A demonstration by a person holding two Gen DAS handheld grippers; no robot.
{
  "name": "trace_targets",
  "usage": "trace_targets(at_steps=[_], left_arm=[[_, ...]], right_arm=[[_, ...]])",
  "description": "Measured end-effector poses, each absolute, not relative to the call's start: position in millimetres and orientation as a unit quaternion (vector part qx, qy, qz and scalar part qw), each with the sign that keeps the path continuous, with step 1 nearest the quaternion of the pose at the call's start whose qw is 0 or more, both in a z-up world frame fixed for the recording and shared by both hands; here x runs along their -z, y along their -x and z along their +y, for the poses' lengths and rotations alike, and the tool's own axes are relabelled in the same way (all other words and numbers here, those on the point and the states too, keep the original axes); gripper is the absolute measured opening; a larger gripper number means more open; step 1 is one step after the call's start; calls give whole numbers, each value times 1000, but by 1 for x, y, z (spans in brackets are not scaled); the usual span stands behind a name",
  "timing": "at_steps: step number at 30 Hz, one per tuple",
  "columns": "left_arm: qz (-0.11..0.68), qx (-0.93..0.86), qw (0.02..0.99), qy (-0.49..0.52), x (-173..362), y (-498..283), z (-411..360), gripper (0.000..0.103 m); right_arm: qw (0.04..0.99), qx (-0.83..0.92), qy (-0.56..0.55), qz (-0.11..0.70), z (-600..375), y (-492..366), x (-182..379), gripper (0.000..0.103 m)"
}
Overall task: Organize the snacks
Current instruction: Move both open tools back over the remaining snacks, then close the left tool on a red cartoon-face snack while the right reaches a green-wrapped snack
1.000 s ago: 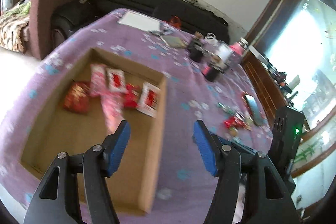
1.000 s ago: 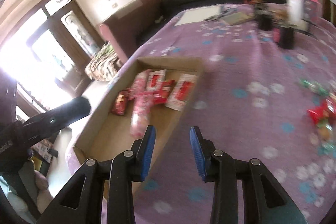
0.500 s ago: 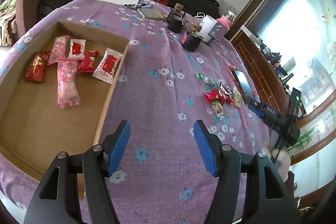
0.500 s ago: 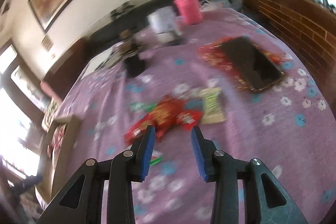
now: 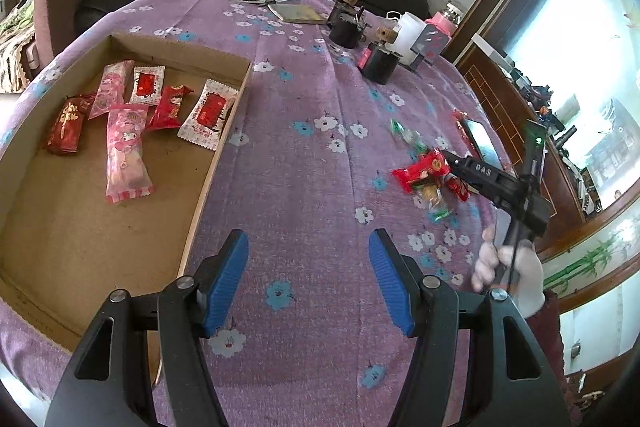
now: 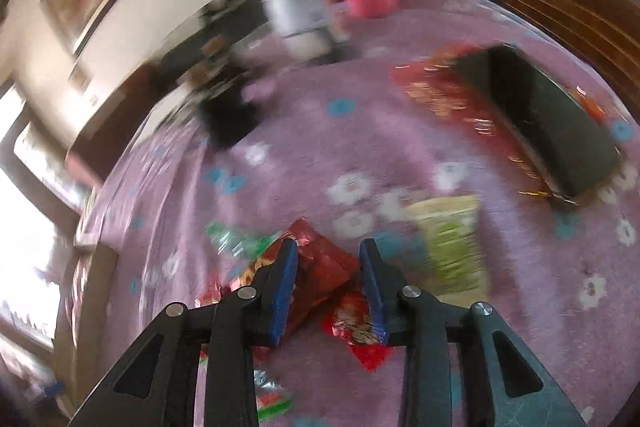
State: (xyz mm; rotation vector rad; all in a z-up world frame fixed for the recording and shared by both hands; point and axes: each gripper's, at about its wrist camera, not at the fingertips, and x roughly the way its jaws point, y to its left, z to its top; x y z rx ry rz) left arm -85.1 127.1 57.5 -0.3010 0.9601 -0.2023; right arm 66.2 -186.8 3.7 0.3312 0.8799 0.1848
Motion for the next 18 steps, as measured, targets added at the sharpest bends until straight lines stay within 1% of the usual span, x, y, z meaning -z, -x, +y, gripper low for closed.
trace_targets(at_steps=[1,4,5,7,10,13,18], left_arm=[[461,96,870,142,-56,83,126,62],[469,100,867,136,-49,80,119,62],[471,101,866,134,-48,78,117,62],[474,105,865,130,-45,77,113,62],[477,109,864,120,-41,73,107,62],[482,115,863,100,-36,69,99,62],[489,105,864,64,-27,57,87,62]], right_arm=[[885,-112,-153,426,-178,-64,-4,29],[868,-195,-135,437,-150,-54,-2,28],[854,-238,-142,441,-141,-50,-3,28],[843,-271,-162,435,-139,-46,-7,29],[857,-252,-181,412,-151,-42,-14,32],[853,-246,-200,415,-163,-42,-10,32],[845,-271,-182,423,-149,-43,-11,32]])
